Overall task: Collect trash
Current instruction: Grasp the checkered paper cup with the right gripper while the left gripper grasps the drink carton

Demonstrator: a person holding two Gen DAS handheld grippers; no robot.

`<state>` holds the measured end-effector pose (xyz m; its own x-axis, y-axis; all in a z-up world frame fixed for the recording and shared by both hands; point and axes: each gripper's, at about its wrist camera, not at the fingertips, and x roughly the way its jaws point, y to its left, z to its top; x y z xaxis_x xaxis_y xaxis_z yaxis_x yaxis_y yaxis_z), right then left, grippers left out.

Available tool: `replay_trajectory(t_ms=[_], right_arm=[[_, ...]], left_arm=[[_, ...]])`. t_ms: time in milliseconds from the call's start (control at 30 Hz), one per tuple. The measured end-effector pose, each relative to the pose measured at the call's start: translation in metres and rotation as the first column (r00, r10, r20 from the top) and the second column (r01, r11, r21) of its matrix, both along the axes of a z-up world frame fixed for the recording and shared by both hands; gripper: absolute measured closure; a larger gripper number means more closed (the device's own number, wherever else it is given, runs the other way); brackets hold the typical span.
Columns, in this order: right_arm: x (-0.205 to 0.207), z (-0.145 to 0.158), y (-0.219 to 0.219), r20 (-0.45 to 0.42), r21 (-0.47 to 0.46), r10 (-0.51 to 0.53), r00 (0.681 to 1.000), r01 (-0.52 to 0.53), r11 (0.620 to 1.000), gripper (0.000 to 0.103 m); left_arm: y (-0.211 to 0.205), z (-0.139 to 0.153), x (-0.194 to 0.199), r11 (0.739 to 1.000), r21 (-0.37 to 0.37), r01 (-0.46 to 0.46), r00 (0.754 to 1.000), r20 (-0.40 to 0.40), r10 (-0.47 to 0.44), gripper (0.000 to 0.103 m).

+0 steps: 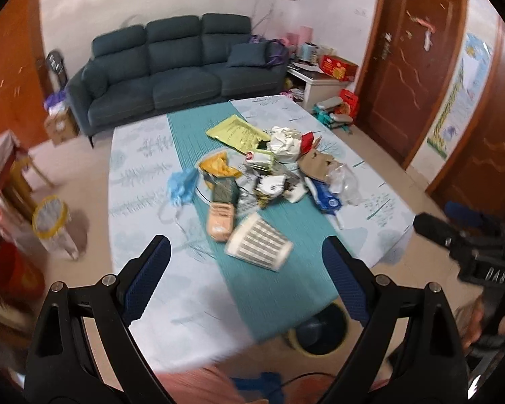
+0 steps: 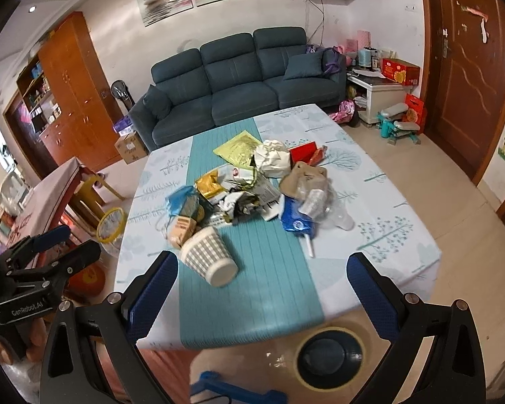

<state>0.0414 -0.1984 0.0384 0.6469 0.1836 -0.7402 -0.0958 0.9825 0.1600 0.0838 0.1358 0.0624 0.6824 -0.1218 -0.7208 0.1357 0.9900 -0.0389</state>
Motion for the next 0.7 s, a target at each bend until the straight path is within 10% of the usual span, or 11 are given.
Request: replay_trajectory(t_ms=[700], right_arm=[[0.16,-0.143,0.116,-0.355,0.088,0.247,0.902,-0.231,0.969,0.025]], left_arm=[[0.093,-0.076,0.138,0.989,-0.056,0.139,0.961,-0.232,-0.148,0.027]])
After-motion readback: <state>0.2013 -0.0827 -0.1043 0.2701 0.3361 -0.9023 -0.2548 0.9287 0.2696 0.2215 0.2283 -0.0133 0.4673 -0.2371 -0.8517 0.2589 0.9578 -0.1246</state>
